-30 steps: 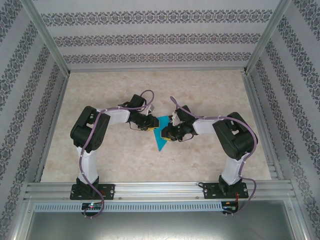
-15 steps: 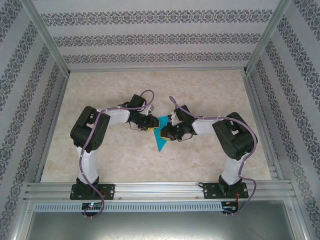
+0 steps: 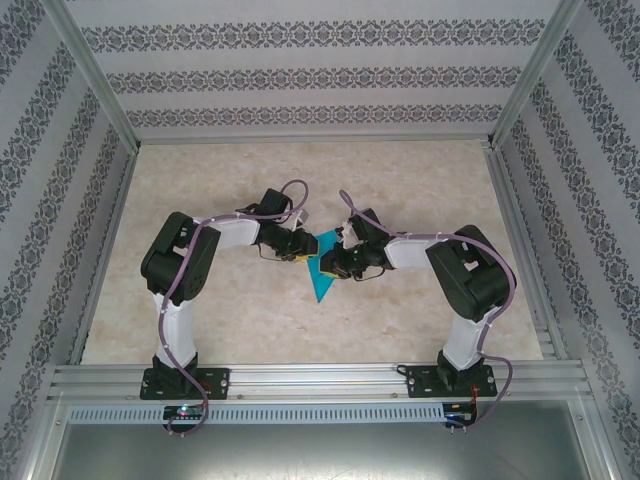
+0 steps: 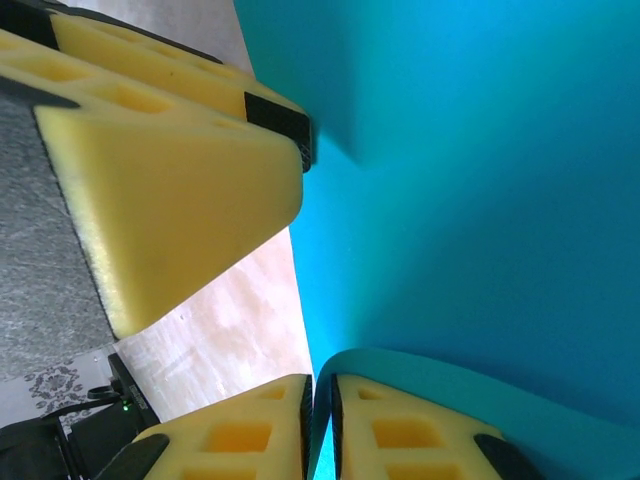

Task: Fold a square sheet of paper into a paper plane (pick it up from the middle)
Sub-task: Third fold the triangle at the center of the table.

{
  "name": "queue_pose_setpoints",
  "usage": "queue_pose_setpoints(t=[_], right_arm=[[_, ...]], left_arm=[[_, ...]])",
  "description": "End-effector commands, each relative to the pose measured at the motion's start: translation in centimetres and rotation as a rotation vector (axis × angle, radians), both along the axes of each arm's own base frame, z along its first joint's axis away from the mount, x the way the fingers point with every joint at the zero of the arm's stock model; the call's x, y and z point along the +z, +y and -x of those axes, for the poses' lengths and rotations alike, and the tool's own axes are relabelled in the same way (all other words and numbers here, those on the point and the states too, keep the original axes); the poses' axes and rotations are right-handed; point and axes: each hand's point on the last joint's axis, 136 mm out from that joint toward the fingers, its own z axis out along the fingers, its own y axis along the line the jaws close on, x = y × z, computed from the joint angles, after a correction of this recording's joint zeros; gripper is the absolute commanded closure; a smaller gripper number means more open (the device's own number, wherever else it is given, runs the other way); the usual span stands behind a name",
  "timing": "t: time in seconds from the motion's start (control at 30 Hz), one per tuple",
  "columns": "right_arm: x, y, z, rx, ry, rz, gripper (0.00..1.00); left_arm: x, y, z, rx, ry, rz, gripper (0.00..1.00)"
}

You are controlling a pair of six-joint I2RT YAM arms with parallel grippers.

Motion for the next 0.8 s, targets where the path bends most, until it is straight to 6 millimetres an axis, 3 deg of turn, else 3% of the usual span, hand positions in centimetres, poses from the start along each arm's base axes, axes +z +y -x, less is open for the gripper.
queue_pose_setpoints(t=[0.0,0.77], right_arm=[[1.2,0.8,-0.2,0.013,-0.038,-0.022,0.84],[-1.3,0.8,-0.4,0.011,-0.008,0.005,0.84]], left_arm=[[-3.1,1.2,1.2,-0.008,0.066,-0.059,0.68],[-3.3,0.9,1.1,-0.003,0.079,-0.041,0.68]])
